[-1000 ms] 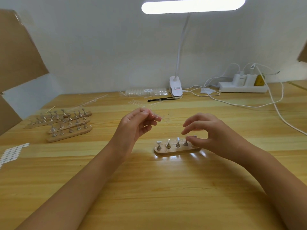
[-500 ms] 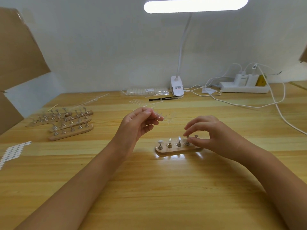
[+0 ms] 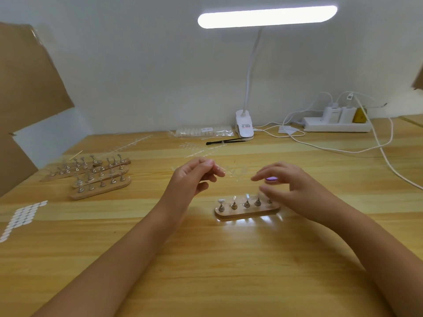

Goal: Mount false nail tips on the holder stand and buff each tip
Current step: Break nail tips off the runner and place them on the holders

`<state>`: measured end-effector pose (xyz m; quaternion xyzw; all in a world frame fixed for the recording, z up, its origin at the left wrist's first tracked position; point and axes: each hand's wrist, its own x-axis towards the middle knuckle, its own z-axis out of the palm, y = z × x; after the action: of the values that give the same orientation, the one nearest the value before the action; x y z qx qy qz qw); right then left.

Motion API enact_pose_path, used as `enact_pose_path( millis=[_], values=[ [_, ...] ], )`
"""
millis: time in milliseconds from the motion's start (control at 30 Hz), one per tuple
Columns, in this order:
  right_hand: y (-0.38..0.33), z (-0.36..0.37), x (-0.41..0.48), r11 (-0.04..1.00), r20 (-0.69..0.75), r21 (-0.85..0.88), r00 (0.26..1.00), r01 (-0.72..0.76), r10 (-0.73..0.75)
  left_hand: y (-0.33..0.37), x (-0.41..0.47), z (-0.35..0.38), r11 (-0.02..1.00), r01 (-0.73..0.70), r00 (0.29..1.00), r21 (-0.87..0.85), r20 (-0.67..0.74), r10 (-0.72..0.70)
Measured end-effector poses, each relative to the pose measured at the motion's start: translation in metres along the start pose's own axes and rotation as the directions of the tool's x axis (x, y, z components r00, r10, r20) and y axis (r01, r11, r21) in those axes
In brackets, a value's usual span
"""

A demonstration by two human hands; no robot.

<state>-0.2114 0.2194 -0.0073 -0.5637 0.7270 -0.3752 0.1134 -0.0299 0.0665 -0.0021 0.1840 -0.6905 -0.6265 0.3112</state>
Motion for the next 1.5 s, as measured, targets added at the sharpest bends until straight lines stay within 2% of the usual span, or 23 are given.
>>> enact_pose_path(
  millis=[100, 200, 433, 533, 600, 700, 767, 833, 900, 933, 967, 1000, 1067, 1100, 1133, 1167, 1233, 1300, 1333, 1367, 1433, 1467, 1500],
  values=[
    [-0.011, 0.000, -0.001, 0.985, -0.147, 0.168, 0.989, 0.032, -0.007, 0.000, -0.001, 0.001, 0.999, 0.000, 0.999, 0.046, -0.054, 0.002],
    [-0.017, 0.004, -0.003, 0.962, -0.213, 0.268, 0.977, 0.058, 0.000, 0.002, -0.002, 0.004, 0.996, -0.009, 0.997, 0.090, -0.070, 0.016],
    [-0.020, 0.013, -0.002, 0.969, -0.265, 0.225, 0.963, 0.105, -0.043, 0.003, -0.004, 0.010, 0.989, -0.009, 0.999, 0.150, -0.037, 0.015],
    [-0.018, 0.016, -0.004, 0.978, -0.329, 0.115, 0.935, 0.176, -0.130, 0.003, -0.004, 0.009, 0.989, 0.006, 1.000, 0.146, -0.027, -0.002],
    [-0.017, 0.018, -0.005, 0.961, -0.390, -0.099, 0.879, 0.258, -0.276, 0.003, -0.005, 0.008, 0.989, 0.024, 1.000, 0.144, -0.020, -0.021],
    [-0.016, 0.017, -0.006, 0.834, -0.351, -0.436, 0.790, 0.337, -0.503, 0.002, -0.005, 0.007, 0.991, 0.085, 0.996, 0.100, -0.016, -0.084],
    [-0.017, 0.018, -0.005, 0.805, -0.315, -0.477, 0.787, 0.353, -0.531, 0.002, -0.004, 0.007, 0.991, 0.118, 0.993, 0.058, -0.012, -0.117],
    [-0.021, 0.019, -0.006, 0.885, -0.345, -0.317, 0.827, 0.342, -0.443, 0.000, -0.004, 0.007, 0.994, 0.084, 0.996, 0.068, -0.018, -0.083],
    [-0.025, 0.016, -0.007, 0.973, -0.340, 0.070, 0.922, 0.221, -0.184, -0.002, -0.005, 0.008, 0.981, -0.068, 0.995, 0.184, -0.054, 0.079],
    [-0.026, 0.013, -0.006, 0.949, -0.258, 0.292, 0.965, 0.115, -0.038, -0.002, -0.006, 0.009, 0.944, -0.188, 0.974, 0.271, -0.069, 0.214],
    [-0.026, 0.009, -0.006, 0.877, -0.153, 0.481, 0.986, 0.020, 0.061, -0.002, -0.007, 0.009, 0.871, -0.327, 0.925, 0.367, -0.065, 0.374],
    [-0.025, 0.006, -0.005, 0.780, -0.056, 0.624, 0.992, -0.054, 0.114, -0.002, -0.007, 0.008, 0.751, -0.466, 0.843, 0.467, -0.023, 0.537],
    [-0.023, 0.003, -0.003, 0.609, 0.040, 0.783, 0.988, -0.124, 0.150, -0.001, -0.006, 0.004, 0.394, -0.675, 0.607, 0.625, 0.166, 0.777],
    [-0.022, 0.002, -0.002, 0.557, 0.053, 0.820, 0.985, -0.135, 0.162, -0.002, -0.005, 0.001, 0.212, -0.724, 0.487, 0.657, 0.269, 0.831],
    [-0.022, 0.001, -0.001, 0.515, 0.065, 0.844, 0.983, -0.146, 0.170, -0.002, -0.004, 0.000, 0.081, -0.741, 0.400, 0.667, 0.340, 0.851],
    [-0.022, 0.000, 0.000, 0.485, 0.082, 0.860, 0.981, -0.159, 0.176, -0.002, -0.004, 0.000, 0.013, -0.746, 0.350, 0.666, 0.375, 0.859],
    [-0.020, 0.000, 0.002, 0.434, 0.098, 0.883, 0.974, -0.179, 0.203, -0.003, -0.004, 0.002, -0.007, -0.752, 0.323, 0.659, 0.379, 0.867],
    [-0.017, -0.001, 0.003, 0.410, 0.038, 0.900, 0.965, -0.146, 0.260, -0.007, -0.004, 0.004, 0.069, -0.745, 0.384, 0.664, 0.342, 0.858],
    [-0.016, -0.002, 0.003, 0.407, -0.005, 0.905, 0.955, -0.121, 0.296, -0.009, -0.003, 0.004, 0.165, -0.722, 0.467, 0.672, 0.298, 0.832],
    [-0.015, -0.003, 0.004, 0.406, -0.044, 0.908, 0.944, -0.098, 0.326, -0.010, -0.003, 0.004, 0.308, -0.668, 0.592, 0.678, 0.233, 0.771],
    [-0.014, -0.007, 0.004, 0.384, -0.093, 0.922, 0.927, -0.057, 0.363, -0.011, -0.002, 0.002, 0.640, -0.435, 0.865, 0.633, 0.098, 0.492],
    [-0.014, -0.009, 0.004, 0.370, -0.104, 0.928, 0.924, -0.043, 0.367, -0.012, 0.000, 0.001, 0.762, -0.299, 0.943, 0.575, 0.057, 0.327],
    [-0.014, -0.010, 0.003, 0.357, -0.107, 0.933, 0.926, -0.032, 0.362, -0.013, 0.002, 0.000, 0.836, -0.181, 0.981, 0.517, 0.032, 0.193]
  ],
)
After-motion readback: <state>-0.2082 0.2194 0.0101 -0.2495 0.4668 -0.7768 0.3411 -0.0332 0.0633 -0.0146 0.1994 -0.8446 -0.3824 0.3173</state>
